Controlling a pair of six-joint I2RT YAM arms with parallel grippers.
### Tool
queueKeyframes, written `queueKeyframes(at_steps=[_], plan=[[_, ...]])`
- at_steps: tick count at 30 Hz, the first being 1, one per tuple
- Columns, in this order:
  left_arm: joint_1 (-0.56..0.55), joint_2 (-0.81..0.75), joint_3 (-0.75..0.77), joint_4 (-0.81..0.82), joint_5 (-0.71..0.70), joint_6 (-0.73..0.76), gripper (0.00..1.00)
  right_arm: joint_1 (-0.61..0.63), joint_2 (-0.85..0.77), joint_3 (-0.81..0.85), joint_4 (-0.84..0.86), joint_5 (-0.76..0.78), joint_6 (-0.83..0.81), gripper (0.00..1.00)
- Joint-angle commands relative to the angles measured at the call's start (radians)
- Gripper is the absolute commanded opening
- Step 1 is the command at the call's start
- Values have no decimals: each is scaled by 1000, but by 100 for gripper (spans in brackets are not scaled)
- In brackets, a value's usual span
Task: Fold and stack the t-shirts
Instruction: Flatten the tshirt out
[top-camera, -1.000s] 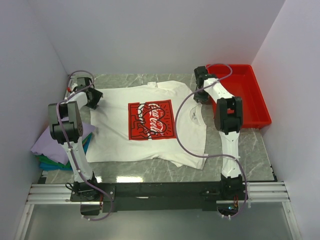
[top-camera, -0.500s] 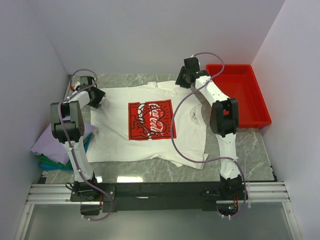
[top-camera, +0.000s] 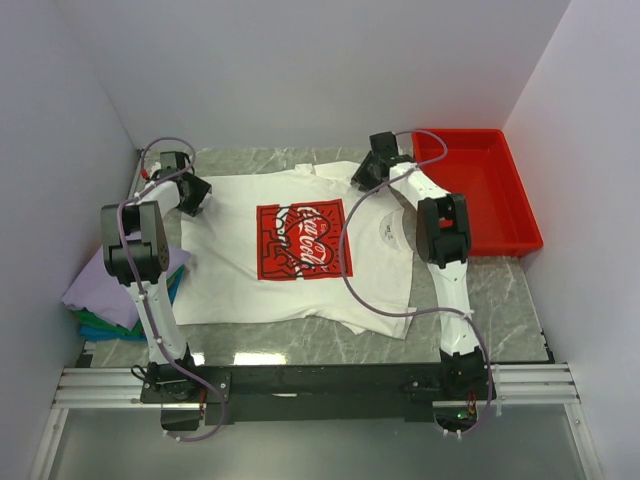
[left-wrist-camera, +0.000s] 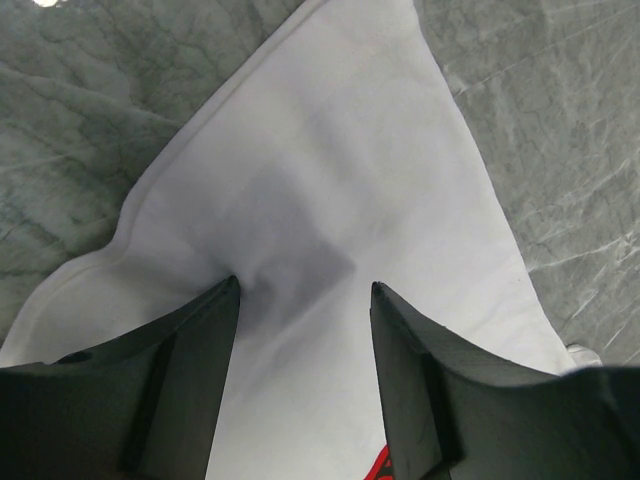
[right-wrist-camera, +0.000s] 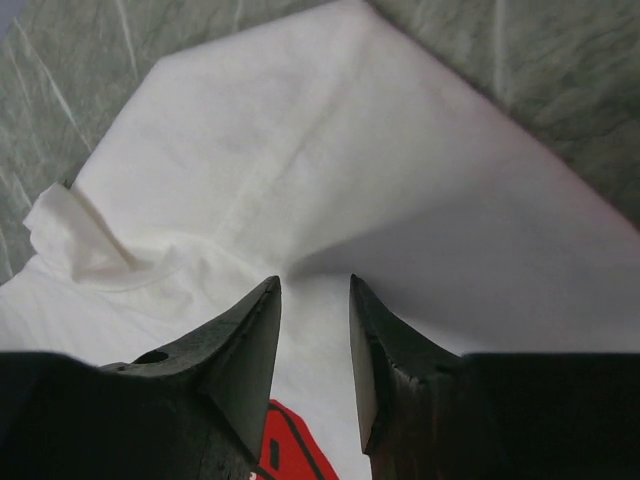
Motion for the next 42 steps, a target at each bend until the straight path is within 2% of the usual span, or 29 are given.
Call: queueKeyframes(at_steps=[1, 11, 12, 13, 15, 25, 30, 32, 36, 39, 42], plan=[[-13, 41, 33, -19, 20, 11, 61, -39, 21, 49, -31, 7, 38, 41], [-35, 87, 110, -28, 29, 6, 61, -88, 118, 167, -82, -10, 51, 43], [-36, 96, 119, -30, 29, 8, 61, -92, 119, 170, -77, -11, 52, 44], [-38, 102, 128, -37, 32, 6, 61, -95, 122, 174, -72, -17, 52, 51], [-41, 117, 154, -37, 32, 6, 61, -109, 125, 176, -57, -25, 54, 56], [-44, 191, 250, -65, 29, 8, 62, -154, 154, 214, -8, -100, 38, 57], [-44, 231, 303, -59, 50, 20, 64, -165, 170, 293, -20, -122, -8, 57], [-43, 234, 320, -48, 79, 38, 67, -171, 156, 288, -11, -140, -24, 57], [-27, 197, 305, 65, 202, 70, 83, -168, 66, 253, -9, -152, -86, 57], [-21, 132, 302, 102, 234, 95, 88, -163, -26, 227, -48, -145, -136, 57], [-24, 21, 241, 98, 211, 87, 87, -151, -165, 133, -81, -113, -178, 57]])
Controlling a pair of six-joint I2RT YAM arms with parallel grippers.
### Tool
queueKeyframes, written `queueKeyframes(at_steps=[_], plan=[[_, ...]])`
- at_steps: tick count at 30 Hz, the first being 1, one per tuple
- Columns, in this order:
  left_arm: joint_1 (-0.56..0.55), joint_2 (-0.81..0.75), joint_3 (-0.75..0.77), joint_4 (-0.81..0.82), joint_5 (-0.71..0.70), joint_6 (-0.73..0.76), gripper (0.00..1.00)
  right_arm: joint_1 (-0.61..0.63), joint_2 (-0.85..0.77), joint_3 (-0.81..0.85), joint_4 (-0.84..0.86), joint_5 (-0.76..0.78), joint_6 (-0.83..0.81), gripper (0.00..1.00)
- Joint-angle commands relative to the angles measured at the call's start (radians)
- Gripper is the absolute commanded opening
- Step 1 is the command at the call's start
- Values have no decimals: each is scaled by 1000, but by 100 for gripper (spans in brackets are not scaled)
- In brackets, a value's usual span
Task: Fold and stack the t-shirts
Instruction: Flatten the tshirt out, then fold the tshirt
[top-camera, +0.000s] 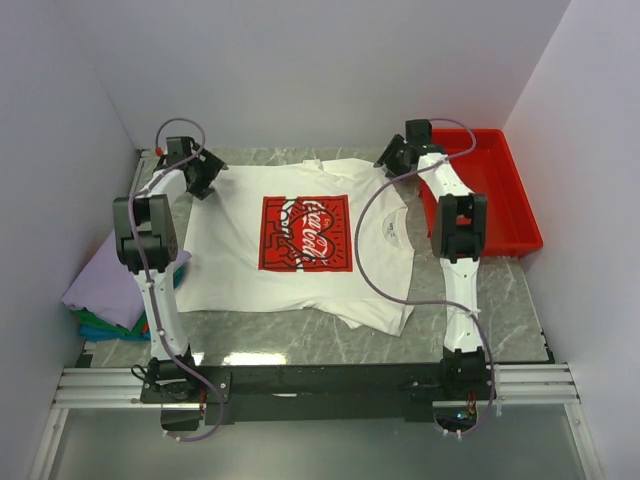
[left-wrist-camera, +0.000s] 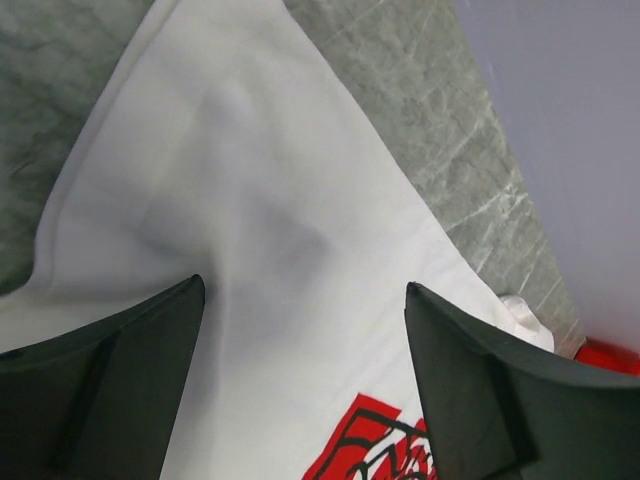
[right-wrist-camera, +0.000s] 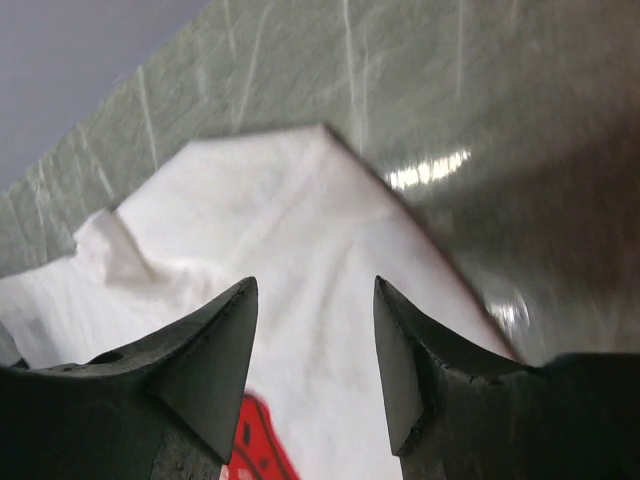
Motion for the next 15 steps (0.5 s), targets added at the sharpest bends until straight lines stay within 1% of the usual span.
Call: queueKeyframes(at_steps=[1, 2, 3, 4, 5, 6, 7, 8, 9, 10, 11, 12, 13, 14, 15], plan=[[0, -182, -85, 51, 9, 12, 86, 17, -279, -93, -33, 41, -83, 57], [-5, -249, -113, 10, -21, 2, 83, 22, -327, -204, -19, 50, -84, 57], [-17, -285, -140, -19, -92, -24, 80, 35, -426, -272, -1, 53, -81, 57], [-23, -325, -221, -30, -110, -31, 78, 40, -480, -341, 13, 60, -81, 57], [-31, -403, -272, -33, -127, -39, 76, 46, -532, -479, 26, 69, -78, 56], [-46, -446, -326, -35, -135, -53, 72, 61, -633, -553, 65, 75, -66, 56], [-54, -492, -438, -35, -196, -83, 70, 69, -686, -625, 87, 75, -62, 56], [-62, -585, -500, -23, -216, -93, 69, 81, -735, -758, 110, 75, -60, 56], [-76, -632, -556, -18, -239, -120, 66, 95, -828, -826, 151, 80, -51, 56], [-76, -675, -652, -24, -265, -136, 65, 106, -874, -892, 171, 83, -46, 55], [-77, -755, -698, -23, -302, -143, 65, 112, -914, -1009, 196, 81, -45, 55], [-102, -791, -743, -13, -308, -147, 65, 118, -982, -1062, 229, 90, -34, 55], [-105, -822, -813, -12, -315, -150, 65, 126, -1011, -1107, 239, 95, -26, 54], [-111, -877, -843, -9, -325, -145, 64, 129, -1056, -1180, 259, 95, -25, 52], [-123, -899, -867, -19, -342, -139, 64, 131, -1071, -1211, 265, 110, -23, 51]])
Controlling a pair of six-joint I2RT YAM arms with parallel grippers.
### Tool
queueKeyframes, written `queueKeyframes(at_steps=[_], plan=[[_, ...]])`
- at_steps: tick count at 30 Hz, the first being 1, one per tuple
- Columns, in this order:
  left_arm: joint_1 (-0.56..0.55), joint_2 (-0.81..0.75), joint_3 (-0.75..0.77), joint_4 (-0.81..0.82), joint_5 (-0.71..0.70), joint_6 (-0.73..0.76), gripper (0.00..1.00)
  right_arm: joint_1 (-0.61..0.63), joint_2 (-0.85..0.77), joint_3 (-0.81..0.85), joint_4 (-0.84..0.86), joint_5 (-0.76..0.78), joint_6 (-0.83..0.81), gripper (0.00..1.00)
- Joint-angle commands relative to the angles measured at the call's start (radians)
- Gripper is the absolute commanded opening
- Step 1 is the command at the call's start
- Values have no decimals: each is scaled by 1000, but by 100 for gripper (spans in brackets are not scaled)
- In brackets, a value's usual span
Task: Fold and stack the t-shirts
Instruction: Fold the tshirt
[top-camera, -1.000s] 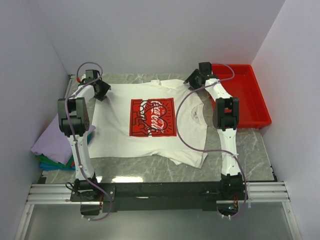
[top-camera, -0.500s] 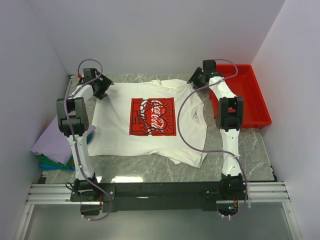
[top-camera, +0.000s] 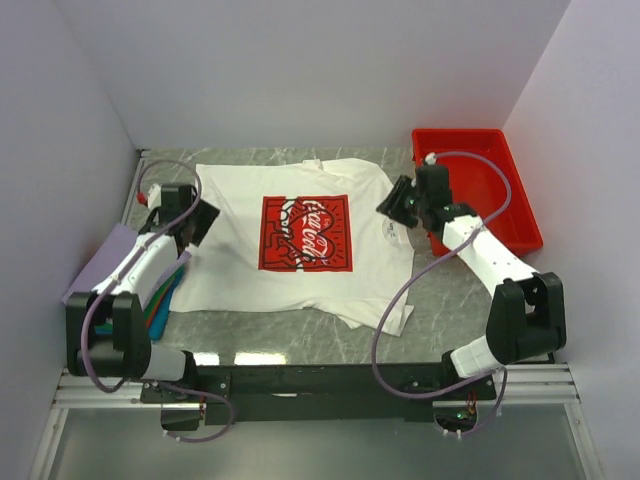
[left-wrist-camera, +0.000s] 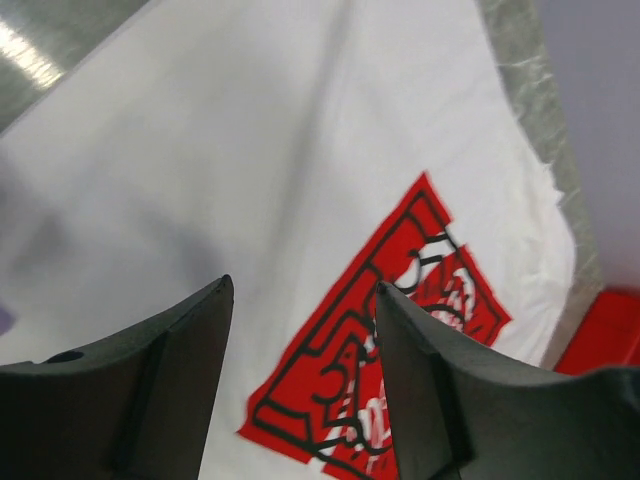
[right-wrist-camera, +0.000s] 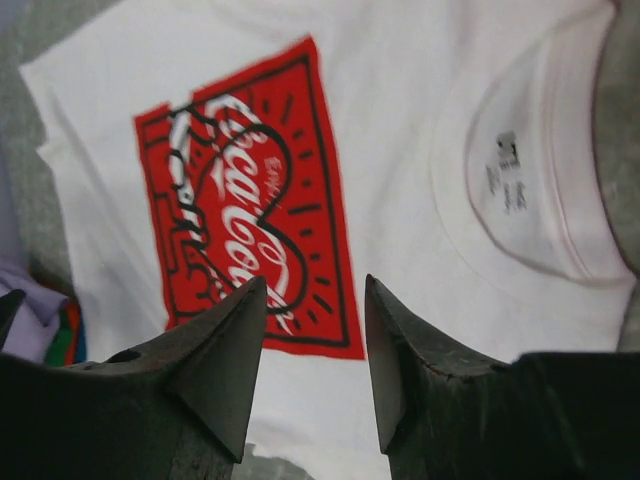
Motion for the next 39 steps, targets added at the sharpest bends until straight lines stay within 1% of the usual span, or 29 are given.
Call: queueKeyframes(at_steps=[1, 4, 7, 10, 11, 13, 14, 16, 17, 19, 20, 22, 23, 26, 29, 33, 39], plan=[[-18, -74, -113, -7, -106, -26, 64, -4, -50, -139, 75, 55, 13, 50], [-39, -138, -170, -30, -131, -17, 63, 4, -64, -180, 42, 87, -9, 48], [-76, -192, -202, -82, -197, -29, 63, 39, -75, -216, 4, 147, -16, 48], [-105, -249, -232, -171, -291, -104, 60, 61, -131, -314, 21, 170, 10, 48], [-110, -281, -241, -211, -301, -118, 59, 61, -180, -379, 35, 172, 32, 48], [-119, -334, -264, -251, -349, -157, 59, 62, -245, -449, 47, 173, 47, 48], [-121, -348, -272, -301, -364, -172, 58, 62, -309, -507, 39, 181, 61, 48], [-122, -387, -301, -343, -386, -210, 57, 61, -381, -583, 26, 193, 72, 49], [-122, -396, -310, -378, -390, -242, 57, 62, -450, -607, 9, 190, 79, 49], [-122, -424, -341, -409, -407, -269, 56, 61, -522, -648, -13, 187, 89, 49], [-122, -430, -353, -421, -410, -284, 56, 61, -591, -686, -33, 176, 101, 49], [-124, -445, -379, -447, -415, -316, 55, 62, -654, -726, -50, 167, 109, 49], [-124, -450, -385, -457, -412, -325, 55, 61, -708, -737, -68, 158, 113, 49], [-125, -459, -408, -492, -406, -367, 53, 61, -789, -759, -108, 156, 110, 49], [-125, -464, -436, -518, -406, -405, 52, 61, -840, -757, -145, 153, 116, 49], [-125, -462, -453, -562, -419, -471, 52, 59, -880, -745, -169, 153, 132, 49], [-125, -445, -460, -584, -412, -520, 55, 59, -865, -716, -194, 152, 116, 49]])
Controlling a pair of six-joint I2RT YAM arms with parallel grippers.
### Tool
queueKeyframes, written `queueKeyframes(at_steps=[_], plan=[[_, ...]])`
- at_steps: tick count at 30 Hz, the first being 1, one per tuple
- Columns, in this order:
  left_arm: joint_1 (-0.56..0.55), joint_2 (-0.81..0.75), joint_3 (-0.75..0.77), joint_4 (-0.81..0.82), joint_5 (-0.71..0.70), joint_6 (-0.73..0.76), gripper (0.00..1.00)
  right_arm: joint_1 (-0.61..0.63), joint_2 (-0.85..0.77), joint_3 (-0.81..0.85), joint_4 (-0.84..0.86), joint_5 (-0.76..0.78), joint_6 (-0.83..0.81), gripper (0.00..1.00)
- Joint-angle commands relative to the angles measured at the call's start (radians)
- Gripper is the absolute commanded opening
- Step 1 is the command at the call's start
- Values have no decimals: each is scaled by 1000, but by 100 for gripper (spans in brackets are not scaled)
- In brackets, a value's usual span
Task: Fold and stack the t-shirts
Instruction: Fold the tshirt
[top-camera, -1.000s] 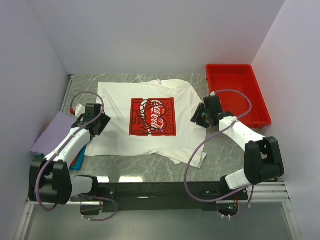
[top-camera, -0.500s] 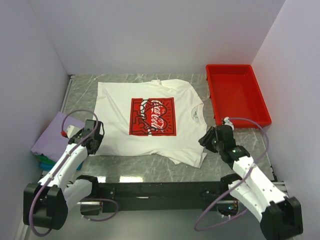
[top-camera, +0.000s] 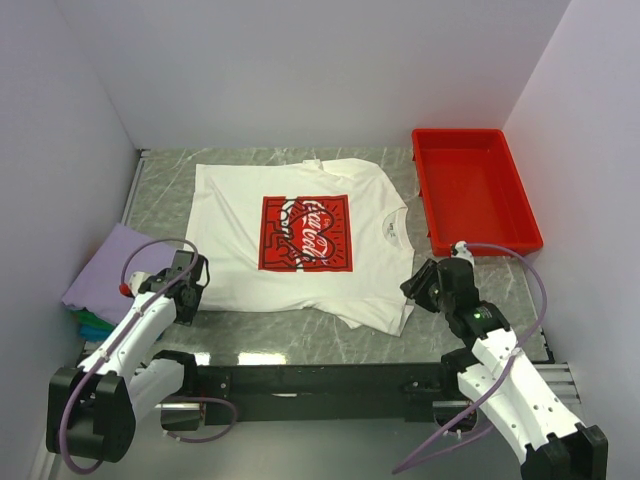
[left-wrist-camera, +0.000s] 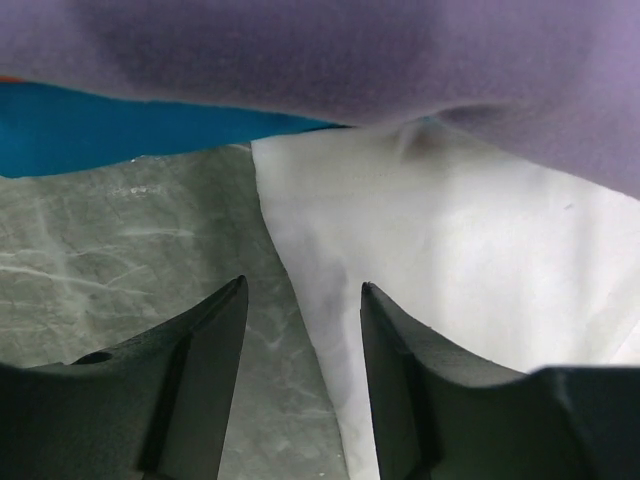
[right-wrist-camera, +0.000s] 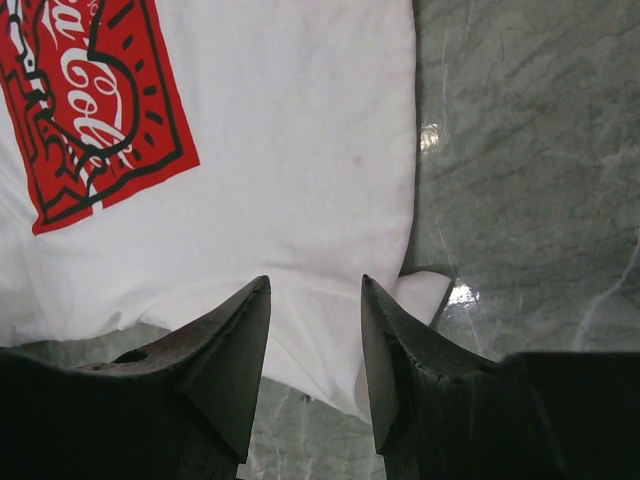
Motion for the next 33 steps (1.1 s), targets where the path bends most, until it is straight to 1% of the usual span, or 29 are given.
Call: queueKeyframes(at_steps=[1, 6, 8, 9, 11, 12, 13, 14, 15, 16, 19, 20, 24, 30, 33], plan=[[-5, 10, -10, -34, -26, -75, 56, -3, 9, 44, -23, 4, 2, 49], [-3, 67, -16, -31, -41, -124, 59, -3, 12, 58, -35, 5, 8, 51], [-3, 102, -16, -29, -44, -141, 59, -3, 12, 67, -46, 8, 11, 52], [-3, 113, -16, -28, -46, -147, 57, -3, 10, 70, -52, 20, 16, 53], [-3, 139, -19, -13, -49, -141, 51, -3, 10, 74, -58, 28, 18, 53], [-3, 151, -21, 7, -47, -137, 47, -3, 15, 74, -57, 30, 18, 53], [-3, 155, -22, 14, -49, -131, 38, -3, 20, 74, -60, 30, 21, 53], [-3, 159, -21, 20, -55, -124, 35, -3, 21, 74, -60, 28, 21, 53], [-3, 165, -19, 23, -58, -123, 30, -3, 21, 73, -58, 24, 24, 53], [-3, 167, -16, 27, -63, -118, 19, -3, 26, 71, -55, 22, 25, 53], [-3, 173, 2, 46, -72, -81, 1, -1, 27, 67, -54, 10, 25, 53], [-3, 173, 14, 49, -73, -62, 1, -3, 29, 67, -57, 4, 24, 53], [-3, 155, 51, 49, -89, -11, 1, -4, 35, 65, -80, -50, 22, 69], [-5, 51, 88, 18, -119, 31, 1, -3, 24, 70, -150, -105, 39, 69], [-5, 9, 96, 15, -132, 51, 1, -3, -6, 61, -193, -111, 59, 67]])
